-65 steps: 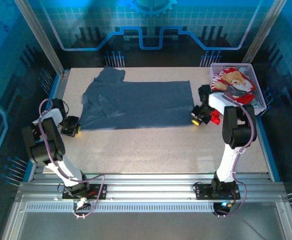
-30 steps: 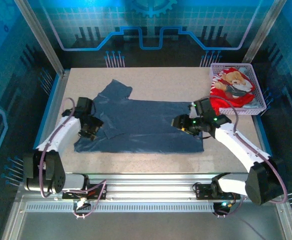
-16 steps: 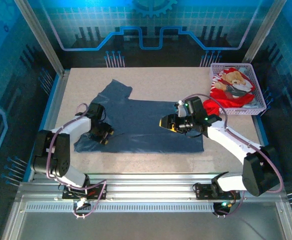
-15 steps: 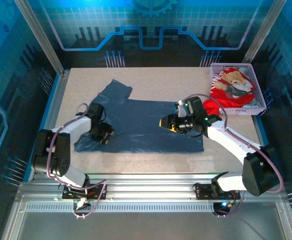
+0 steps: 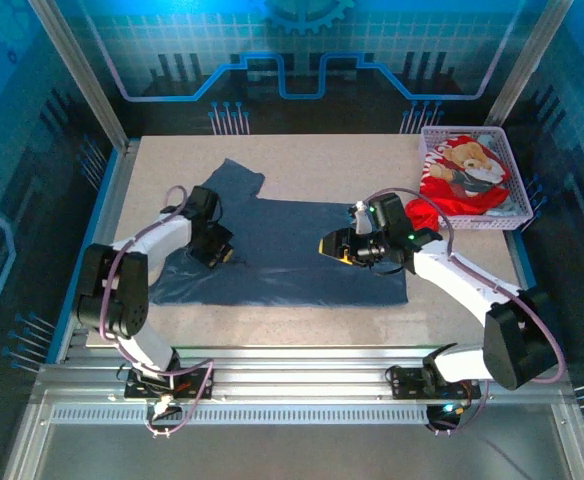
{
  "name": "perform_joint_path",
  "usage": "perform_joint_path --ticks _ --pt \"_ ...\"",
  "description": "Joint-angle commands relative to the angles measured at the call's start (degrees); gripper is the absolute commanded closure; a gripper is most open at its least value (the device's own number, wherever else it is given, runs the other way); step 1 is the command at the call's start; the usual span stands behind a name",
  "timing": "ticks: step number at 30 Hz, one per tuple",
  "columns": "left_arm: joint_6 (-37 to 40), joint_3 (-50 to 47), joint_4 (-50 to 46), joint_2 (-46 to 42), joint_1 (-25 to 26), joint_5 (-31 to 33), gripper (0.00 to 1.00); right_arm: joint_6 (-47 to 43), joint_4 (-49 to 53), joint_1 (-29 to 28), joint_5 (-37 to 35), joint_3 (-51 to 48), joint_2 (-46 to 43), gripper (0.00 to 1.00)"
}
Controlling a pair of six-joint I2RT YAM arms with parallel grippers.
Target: Fold and stack the t-shirts
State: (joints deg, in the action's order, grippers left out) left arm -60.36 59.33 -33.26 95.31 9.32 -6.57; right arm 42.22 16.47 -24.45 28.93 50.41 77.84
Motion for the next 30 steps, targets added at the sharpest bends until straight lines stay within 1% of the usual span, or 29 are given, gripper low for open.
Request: perform_joint_path --ticks 1,7,15,16,19,21,23,25,28,30 --pt "4.89 5.60 -4.51 3.66 1.85 1.66 1.00 0.32 0.66 -0.34 0.00 2.14 0.55 0.45" --pt "12.26 15.85 -9.60 11.85 4.66 3.35 1.00 0.32 1.63 0.06 -0.01 2.18 0.63 0.46" --pt "19.91 24.33 -12.99 19.27 8.36 5.14 1.00 0.15 2.77 0.63 0.16 1.80 0.98 0.46" --pt "20.87 25.12 -13.31 20.08 8.71 5.18 0.99 0.23 2.78 0.63 0.15 1.71 0.99 0.46" --pt "23.97 25.97 -11.83 20.22 9.85 5.74 0.89 0.23 2.87 0.67 0.15 1.45 1.06 0.46" --pt "25.77 26.39 -11.06 19.43 10.23 6.69 0.79 0.23 2.93 0.72 0.14 1.38 1.13 0.46" --pt "26.96 26.67 -10.63 18.27 10.28 8.14 0.67 0.17 2.88 0.72 0.16 1.31 1.25 0.46" --pt "27.48 26.83 -10.84 16.90 10.28 10.36 0.64 0.23 2.73 0.65 0.14 1.27 1.42 0.46" --pt "26.42 25.40 -10.87 12.97 10.10 13.15 0.55 0.19 2.70 0.67 -0.06 1.32 1.66 0.46" --pt "24.23 23.52 -11.13 9.91 9.53 13.61 0.56 0.23 2.69 0.64 -0.32 1.27 1.76 0.47"
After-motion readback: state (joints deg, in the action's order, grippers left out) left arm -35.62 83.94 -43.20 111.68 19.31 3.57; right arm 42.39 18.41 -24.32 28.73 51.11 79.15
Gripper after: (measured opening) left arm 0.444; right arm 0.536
